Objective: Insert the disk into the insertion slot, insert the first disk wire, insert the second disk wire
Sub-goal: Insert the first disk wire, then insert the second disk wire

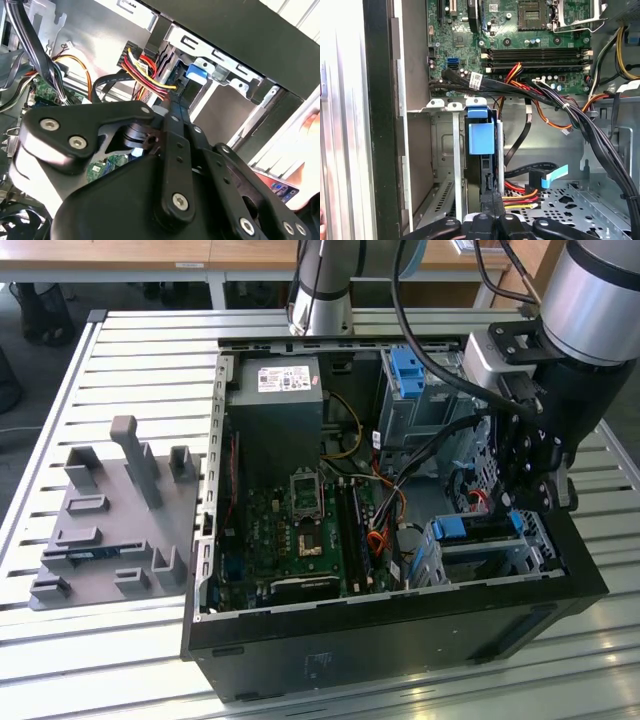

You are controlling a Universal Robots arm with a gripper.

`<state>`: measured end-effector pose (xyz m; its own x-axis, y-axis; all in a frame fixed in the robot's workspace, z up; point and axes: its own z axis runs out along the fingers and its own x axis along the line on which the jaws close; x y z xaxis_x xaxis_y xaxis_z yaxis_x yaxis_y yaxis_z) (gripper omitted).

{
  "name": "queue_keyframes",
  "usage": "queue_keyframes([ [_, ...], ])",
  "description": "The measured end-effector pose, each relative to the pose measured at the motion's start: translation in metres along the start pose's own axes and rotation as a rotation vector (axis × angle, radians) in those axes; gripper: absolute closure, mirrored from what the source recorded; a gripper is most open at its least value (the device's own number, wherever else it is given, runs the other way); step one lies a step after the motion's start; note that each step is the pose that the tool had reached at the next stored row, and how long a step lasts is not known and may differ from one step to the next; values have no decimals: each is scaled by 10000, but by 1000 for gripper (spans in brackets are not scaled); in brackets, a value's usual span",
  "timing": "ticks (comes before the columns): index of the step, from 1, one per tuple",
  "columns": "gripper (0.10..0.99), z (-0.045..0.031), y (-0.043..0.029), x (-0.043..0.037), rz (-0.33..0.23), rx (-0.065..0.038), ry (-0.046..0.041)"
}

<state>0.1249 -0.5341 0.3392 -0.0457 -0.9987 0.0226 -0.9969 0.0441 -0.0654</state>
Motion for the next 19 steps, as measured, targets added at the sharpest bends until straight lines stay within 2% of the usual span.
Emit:
queue_keyframes([
  [1,980,-2,0,0,0,-1,0],
  [14,980,-22,-2,0,-1,-3,3],
  [19,980,-53,-4,1,1,-4,3],
])
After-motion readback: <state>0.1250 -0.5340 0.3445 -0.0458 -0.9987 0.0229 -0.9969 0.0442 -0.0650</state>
